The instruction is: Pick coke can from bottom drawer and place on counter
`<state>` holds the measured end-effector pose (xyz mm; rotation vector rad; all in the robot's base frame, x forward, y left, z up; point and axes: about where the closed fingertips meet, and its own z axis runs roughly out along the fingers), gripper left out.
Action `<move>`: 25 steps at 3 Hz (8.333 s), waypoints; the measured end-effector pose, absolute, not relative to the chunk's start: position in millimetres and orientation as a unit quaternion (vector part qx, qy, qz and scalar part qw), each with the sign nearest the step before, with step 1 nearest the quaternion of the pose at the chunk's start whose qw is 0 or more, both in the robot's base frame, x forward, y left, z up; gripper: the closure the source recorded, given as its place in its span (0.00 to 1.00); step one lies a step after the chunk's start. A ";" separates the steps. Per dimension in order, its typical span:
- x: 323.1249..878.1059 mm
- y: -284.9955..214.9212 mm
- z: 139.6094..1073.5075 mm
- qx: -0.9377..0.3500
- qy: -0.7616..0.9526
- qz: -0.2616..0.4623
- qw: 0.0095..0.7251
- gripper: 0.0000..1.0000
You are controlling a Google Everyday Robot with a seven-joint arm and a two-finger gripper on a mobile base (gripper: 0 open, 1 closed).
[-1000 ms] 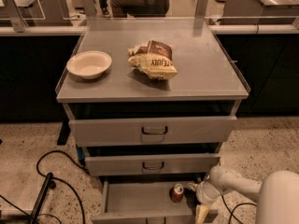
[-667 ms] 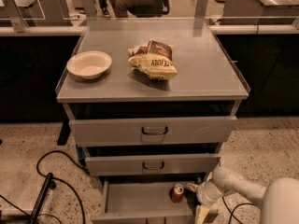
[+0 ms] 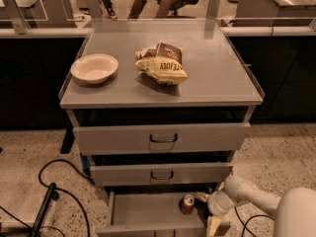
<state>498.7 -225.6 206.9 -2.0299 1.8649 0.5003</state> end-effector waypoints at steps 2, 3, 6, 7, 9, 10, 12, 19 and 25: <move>493.4 -236.8 184.8 -0.692 0.677 0.197 0.156 0.00; 494.9 -237.9 184.5 -0.691 0.677 0.197 0.156 0.00; 532.3 -195.3 176.2 -0.728 0.628 0.193 0.196 0.00; 532.3 -195.3 176.2 -0.728 0.628 0.193 0.196 0.00; 507.4 -190.9 187.5 -0.725 0.650 0.092 0.208 0.00; 507.4 -190.9 187.6 -0.725 0.650 0.092 0.208 0.00; 523.9 -172.3 224.7 -0.740 0.630 0.058 0.227 0.00; 553.3 -146.8 229.6 -0.775 0.590 0.039 0.224 0.00; 566.2 -140.7 229.9 -0.759 0.601 0.002 0.250 0.65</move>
Offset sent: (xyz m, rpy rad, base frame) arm -0.0004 -0.0196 -0.0373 0.0176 0.1183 -0.0690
